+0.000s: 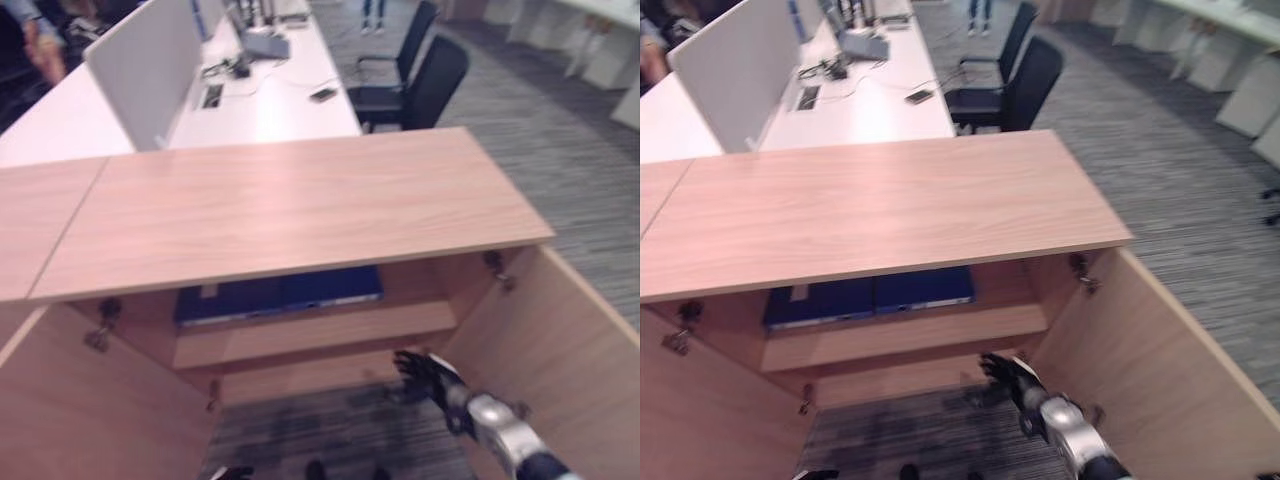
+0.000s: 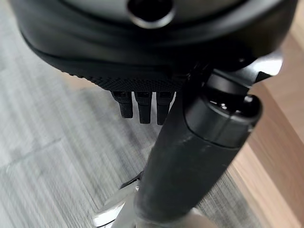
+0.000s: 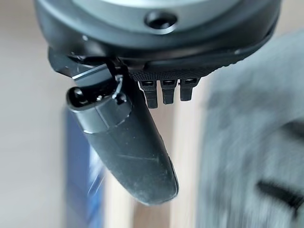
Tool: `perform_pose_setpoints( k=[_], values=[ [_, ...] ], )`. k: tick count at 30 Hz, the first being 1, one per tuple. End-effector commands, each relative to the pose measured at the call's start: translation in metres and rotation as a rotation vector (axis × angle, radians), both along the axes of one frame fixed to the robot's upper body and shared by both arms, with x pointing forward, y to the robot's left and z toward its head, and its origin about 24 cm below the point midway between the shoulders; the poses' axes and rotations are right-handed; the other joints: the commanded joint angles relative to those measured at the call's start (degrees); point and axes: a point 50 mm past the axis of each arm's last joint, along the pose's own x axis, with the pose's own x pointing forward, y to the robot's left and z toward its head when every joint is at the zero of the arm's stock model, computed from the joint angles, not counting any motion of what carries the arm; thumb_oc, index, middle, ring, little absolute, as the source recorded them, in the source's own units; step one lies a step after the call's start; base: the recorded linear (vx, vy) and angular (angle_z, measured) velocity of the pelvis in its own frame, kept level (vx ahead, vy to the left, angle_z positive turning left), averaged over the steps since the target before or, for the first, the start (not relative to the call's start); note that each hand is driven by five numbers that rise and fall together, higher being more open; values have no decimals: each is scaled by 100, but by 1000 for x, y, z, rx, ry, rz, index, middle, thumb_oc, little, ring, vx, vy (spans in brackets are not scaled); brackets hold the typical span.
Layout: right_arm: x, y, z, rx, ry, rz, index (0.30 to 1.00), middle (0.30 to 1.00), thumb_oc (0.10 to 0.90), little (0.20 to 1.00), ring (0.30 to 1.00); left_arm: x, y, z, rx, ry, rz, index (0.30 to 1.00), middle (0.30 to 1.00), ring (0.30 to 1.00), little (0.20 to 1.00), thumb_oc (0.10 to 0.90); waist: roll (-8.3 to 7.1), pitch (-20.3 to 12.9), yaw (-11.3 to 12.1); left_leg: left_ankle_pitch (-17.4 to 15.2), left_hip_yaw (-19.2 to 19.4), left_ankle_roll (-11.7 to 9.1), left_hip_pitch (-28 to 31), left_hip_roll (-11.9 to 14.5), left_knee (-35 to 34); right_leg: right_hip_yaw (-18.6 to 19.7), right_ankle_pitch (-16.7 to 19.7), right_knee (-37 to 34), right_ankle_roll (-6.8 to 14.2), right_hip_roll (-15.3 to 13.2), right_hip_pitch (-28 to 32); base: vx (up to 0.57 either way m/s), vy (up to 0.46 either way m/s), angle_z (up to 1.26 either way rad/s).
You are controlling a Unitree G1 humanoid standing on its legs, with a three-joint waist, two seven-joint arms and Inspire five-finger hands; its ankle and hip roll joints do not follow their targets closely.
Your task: Put the empty folder in the office cabinet
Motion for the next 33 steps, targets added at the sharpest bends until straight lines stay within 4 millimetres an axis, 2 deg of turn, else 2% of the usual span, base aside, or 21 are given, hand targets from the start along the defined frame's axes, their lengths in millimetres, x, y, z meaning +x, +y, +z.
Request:
perform_pose_setpoints(
  k=[1,2,3,5,6,10,15,16,17,18,19,20,22,24,27,28,29,30,33],
  values=[
    [22,9,12,69,-135,-74,900,900,800,900,900,13,-26,-4,-31,-22,-84,900,900,900,900,800,-22,-255,-60,-550,-225,-73,244,-67,-37,-70,61,-219,511,-202,91,16,166,-15],
    [7,7,-1,112,-86,-169,900,900,800,900,900,7,-35,-7,-32,15,-149,900,900,900,900,800,16,-308,-177,-602,-98,-38,266,-96,-37,55,126,-184,551,-235,42,15,167,-29],
    [7,7,-1,112,-86,-170,900,900,800,900,900,7,-35,-7,-32,15,-149,900,900,900,900,800,16,-307,-166,-605,-89,-38,271,-95,-37,64,126,-183,551,-233,43,-27,136,-42],
    [-9,4,-15,130,-24,-277,900,900,800,900,900,1,-44,-10,-49,39,-185,900,900,900,900,800,70,-322,-281,-693,93,36,302,-148,-37,274,233,-100,616,-277,-96,-57,133,-55],
    [-9,4,-15,130,-24,-277,900,900,800,900,900,1,-44,-10,-49,39,-185,900,900,900,900,800,70,-322,-274,-695,100,37,304,-148,-37,281,233,-98,617,-275,-98,-88,149,-58],
    [-36,3,-38,165,115,-439,900,900,800,900,900,-10,-44,-12,-58,78,-130,900,900,900,900,800,110,-206,-457,-773,387,152,320,-267,-37,611,364,139,738,-327,-406,-94,130,-40],
    [-49,0,-47,151,180,-501,900,900,800,900,900,-20,-38,-13,-45,114,-122,900,900,900,900,800,110,-92,-574,-839,668,225,348,-309,-37,846,429,351,847,-322,-672,-79,84,-54],
    [-48,-3,-47,143,182,-521,900,900,800,900,900,-23,-33,-13,-38,122,-100,900,900,900,900,800,126,115,-581,-856,871,255,379,-260,-37,690,413,646,879,-342,-902,-131,50,-57],
    [-48,-3,-47,143,181,-521,900,900,800,900,900,-22,-33,-13,-37,121,-100,900,900,900,900,800,121,103,-571,-845,883,252,361,-261,-37,702,426,642,877,-341,-922,-137,18,-50],
    [-49,-5,-48,141,186,-538,900,900,800,900,900,-22,-32,-12,-34,122,-97,900,900,900,900,800,148,170,-543,-846,960,251,380,-218,-37,393,373,719,855,-441,-928,-65,-21,-57],
    [-52,-9,-47,139,183,-564,900,900,800,900,900,-23,-28,-12,-23,128,-92,900,900,900,900,800,198,205,-505,-823,1114,235,385,-132,-37,-163,227,812,772,-658,-869,-69,-13,-107],
    [-57,-11,-49,139,192,-586,900,900,800,900,900,-25,-24,-11,-14,134,-82,900,900,900,900,800,228,214,-524,-821,1193,229,421,-78,-37,-464,99,918,666,-803,-780,-36,-5,-118],
    [-64,-16,-50,135,203,-610,900,900,800,900,900,-29,-20,-11,-10,144,-62,900,900,900,900,800,203,159,-549,-869,1340,213,490,-48,-37,-626,58,913,656,-943,-609,25,-3,-89],
    [-70,-34,-46,111,184,-701,900,900,800,900,900,-39,-15,-11,-10,166,-12,900,900,900,900,800,85,-8,-587,-941,1531,215,551,-92,-37,-519,197,523,713,-908,-479,96,-75,-59],
    [-67,-49,-40,71,143,-735,900,900,800,900,900,-42,-14,-11,-11,169,10,900,900,900,900,800,49,-114,-611,-968,1620,203,581,-76,-37,-405,274,244,748,-790,-414,78,-76,-43],
    [-57,-66,-27,17,71,-738,900,900,800,900,900,-43,-15,-11,-14,163,23,900,900,900,900,800,39,-177,-636,-1000,1682,197,614,-53,-37,-319,320,72,759,-692,-343,85,-80,-29],
    [-57,-66,-27,16,72,-738,900,900,800,900,900,-43,-15,-11,-14,163,23,900,900,900,900,800,40,-176,-634,-1001,1683,197,616,-52,-37,-318,322,68,759,-691,-340,75,-62,-47],
    [-49,-74,-19,-2,23,-743,900,900,800,900,900,-43,-17,-12,-20,161,24,900,900,900,900,800,35,-200,-653,-1012,1698,194,635,-39,-37,-300,336,6,761,-652,-300,44,-39,-64],
    [-24,-105,18,-79,-176,-749,900,900,800,900,900,-42,-19,-12,-25,155,28,900,900,900,900,800,34,-253,-718,-1042,1722,171,688,4,-37,-240,334,-83,765,-570,-220,60,-49,-29]
  ],
)
